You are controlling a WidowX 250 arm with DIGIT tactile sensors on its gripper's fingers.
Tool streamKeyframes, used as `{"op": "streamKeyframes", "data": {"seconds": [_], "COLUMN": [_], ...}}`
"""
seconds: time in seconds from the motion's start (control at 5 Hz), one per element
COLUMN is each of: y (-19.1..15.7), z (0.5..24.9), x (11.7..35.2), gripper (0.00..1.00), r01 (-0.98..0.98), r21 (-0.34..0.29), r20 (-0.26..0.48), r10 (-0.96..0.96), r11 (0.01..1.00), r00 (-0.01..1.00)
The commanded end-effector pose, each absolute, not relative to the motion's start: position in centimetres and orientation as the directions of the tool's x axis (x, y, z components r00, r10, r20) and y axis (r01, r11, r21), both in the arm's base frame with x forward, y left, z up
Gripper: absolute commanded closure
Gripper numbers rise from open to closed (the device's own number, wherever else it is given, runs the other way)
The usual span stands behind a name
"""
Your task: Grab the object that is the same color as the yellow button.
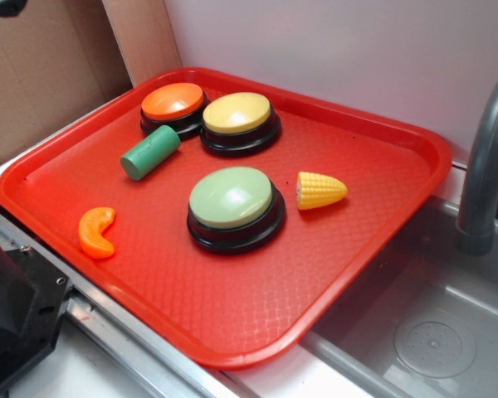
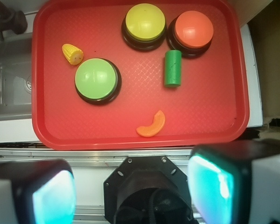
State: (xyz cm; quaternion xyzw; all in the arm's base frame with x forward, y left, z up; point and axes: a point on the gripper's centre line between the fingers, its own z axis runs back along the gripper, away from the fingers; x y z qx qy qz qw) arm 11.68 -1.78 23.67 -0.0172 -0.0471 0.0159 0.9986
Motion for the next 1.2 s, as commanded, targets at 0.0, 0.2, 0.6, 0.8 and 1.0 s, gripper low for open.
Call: {"op": "streamKeyframes", "data": {"seconds": [0.0, 0.2, 0.6, 0.8, 1.0], "y": [-1.8, -2.6, -6.3, -8.6, -10.1], "z": [23.7, 23.5, 21.0, 18.7, 16.3], "x": [11.7, 13.4, 19.0, 21.4, 22.7], "gripper": [0.0, 0.0, 0.0, 0.0, 0.0], "r01": [-0.03, 0.071, 0.374, 0.478, 0.51], "r21": [-0.036, -0.019, 0.021, 0.024, 0.025], "r20": [0.094, 0.126, 0.201, 0.194, 0.2], "r10": [0.033, -0.068, -0.37, -0.473, -0.504], "r11": [0.999, 0.997, 0.927, 0.878, 0.86], "r00": [0.995, 0.99, 0.907, 0.859, 0.84]}}
